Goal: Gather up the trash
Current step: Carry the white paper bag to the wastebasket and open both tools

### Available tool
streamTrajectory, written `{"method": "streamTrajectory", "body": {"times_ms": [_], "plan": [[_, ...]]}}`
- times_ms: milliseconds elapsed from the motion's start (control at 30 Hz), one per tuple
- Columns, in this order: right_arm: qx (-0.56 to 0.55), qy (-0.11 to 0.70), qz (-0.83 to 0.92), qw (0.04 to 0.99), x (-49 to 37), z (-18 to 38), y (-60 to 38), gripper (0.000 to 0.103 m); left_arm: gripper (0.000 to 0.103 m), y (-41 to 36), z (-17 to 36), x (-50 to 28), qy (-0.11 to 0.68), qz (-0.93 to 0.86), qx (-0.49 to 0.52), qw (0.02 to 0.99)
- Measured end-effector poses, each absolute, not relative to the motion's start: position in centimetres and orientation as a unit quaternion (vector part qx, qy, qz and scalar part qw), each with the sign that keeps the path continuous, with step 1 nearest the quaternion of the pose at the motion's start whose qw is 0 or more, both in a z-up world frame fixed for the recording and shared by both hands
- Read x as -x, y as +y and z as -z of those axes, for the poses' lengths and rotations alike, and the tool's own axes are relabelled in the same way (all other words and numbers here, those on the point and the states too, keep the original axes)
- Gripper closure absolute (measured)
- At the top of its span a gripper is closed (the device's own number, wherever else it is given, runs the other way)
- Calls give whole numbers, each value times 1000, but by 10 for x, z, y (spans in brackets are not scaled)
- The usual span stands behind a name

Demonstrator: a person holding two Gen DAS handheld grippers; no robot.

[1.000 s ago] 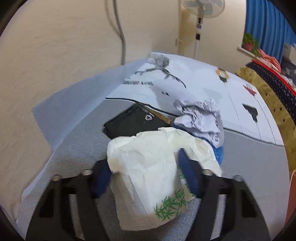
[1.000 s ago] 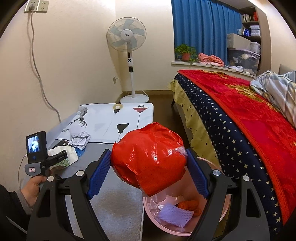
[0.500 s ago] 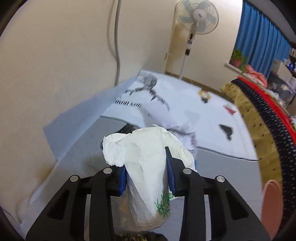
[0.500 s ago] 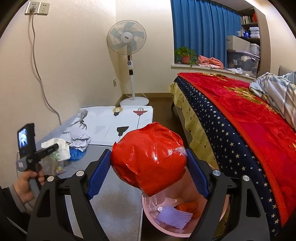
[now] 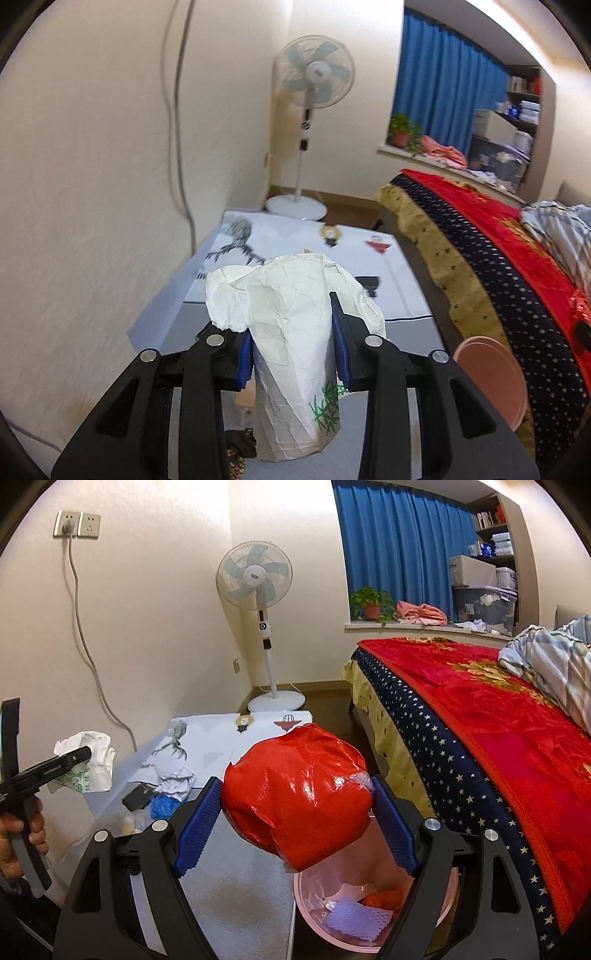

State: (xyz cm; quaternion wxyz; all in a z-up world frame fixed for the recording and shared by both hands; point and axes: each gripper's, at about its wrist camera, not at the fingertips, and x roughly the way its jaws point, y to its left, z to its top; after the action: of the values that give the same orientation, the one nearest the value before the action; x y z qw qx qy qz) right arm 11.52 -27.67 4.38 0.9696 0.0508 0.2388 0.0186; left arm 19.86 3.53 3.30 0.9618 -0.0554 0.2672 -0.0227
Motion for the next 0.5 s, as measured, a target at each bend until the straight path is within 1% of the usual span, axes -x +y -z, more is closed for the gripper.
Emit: {"method": "streamTrajectory", "body": {"times_ms": [267, 500], "plan": [[-64, 228, -11, 971, -102, -47, -295, 24, 69, -23, -53, -185, 257, 79, 32, 963], [-76, 247, 23, 966, -103, -33, -326, 24, 69, -108, -38, -198, 280, 145, -8, 949]]}}
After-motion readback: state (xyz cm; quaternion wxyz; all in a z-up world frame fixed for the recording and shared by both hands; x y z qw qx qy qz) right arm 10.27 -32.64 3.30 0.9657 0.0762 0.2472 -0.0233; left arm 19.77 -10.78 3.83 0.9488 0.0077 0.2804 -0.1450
